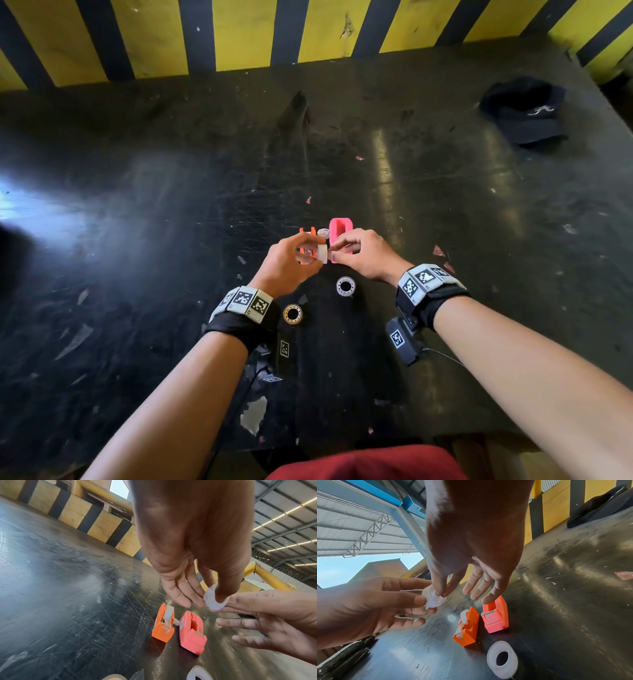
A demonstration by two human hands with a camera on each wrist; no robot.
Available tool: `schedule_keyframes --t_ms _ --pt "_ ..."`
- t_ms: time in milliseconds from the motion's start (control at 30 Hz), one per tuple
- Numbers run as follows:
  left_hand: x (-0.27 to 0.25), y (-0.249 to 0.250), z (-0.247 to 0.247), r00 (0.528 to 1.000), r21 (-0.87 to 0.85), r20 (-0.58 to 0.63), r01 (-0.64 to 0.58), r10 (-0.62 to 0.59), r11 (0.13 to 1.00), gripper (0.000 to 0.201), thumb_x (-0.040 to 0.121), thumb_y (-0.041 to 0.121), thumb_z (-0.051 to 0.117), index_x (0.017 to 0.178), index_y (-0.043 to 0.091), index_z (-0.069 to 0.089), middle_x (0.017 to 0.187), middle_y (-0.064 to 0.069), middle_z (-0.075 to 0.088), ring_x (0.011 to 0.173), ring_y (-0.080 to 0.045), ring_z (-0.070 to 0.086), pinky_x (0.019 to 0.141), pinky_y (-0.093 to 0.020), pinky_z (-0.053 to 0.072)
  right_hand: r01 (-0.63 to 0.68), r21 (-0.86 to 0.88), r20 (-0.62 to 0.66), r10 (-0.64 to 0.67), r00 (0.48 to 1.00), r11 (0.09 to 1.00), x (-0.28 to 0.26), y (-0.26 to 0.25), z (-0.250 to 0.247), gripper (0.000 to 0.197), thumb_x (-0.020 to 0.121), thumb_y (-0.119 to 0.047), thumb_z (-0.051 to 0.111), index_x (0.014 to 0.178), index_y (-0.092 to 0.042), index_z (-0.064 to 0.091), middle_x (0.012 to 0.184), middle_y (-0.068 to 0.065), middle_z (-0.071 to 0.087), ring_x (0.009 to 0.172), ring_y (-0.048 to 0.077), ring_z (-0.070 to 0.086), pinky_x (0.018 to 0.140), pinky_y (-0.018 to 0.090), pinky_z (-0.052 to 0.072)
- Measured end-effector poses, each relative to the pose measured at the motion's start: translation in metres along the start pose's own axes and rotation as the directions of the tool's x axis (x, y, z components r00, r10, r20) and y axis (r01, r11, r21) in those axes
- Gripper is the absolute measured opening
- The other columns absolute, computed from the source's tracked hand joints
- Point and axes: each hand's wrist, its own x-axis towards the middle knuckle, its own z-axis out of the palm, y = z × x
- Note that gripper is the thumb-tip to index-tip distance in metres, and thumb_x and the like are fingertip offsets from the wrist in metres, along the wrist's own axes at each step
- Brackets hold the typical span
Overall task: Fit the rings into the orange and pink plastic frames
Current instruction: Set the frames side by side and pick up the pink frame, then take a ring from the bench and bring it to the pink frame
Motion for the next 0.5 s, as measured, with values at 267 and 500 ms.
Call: schedule_keyframes --t_ms 267,500 --pt "-0.005 -0.002 0.006 1.000 0.017 -0.022 0.015 -0.015 1.000 0.040 0.084 0.013 0.079 0.122 0.021 0.070 0.113 0.004 0.076 0.092 -0.012 0.077 0.086 -0.027 0.061 -0.056 0.003 0.025 0.056 0.998 0.998 -0.002 0.008 0.001 0.012 0.086 -0.037 0.082 0.089 -0.026 0.079 0.102 0.001 0.077 0.098 0.019 0.072 0.093 0.036 0.057" --pt "-0.016 -0.014 0.038 0.982 0.232 0.105 0.131 -0.159 0.964 0.029 0.075 0.022 0.083 0.103 0.023 0.074 0.098 0.006 0.076 0.085 -0.010 0.071 0.082 -0.025 0.056 -0.143 -0.073 -0.027 0.142 0.990 0.987 -0.004 0.029 -0.013 0.008 0.087 -0.024 0.078 0.087 -0.016 0.079 0.077 -0.012 0.070 0.070 0.001 0.059 0.072 0.022 0.042"
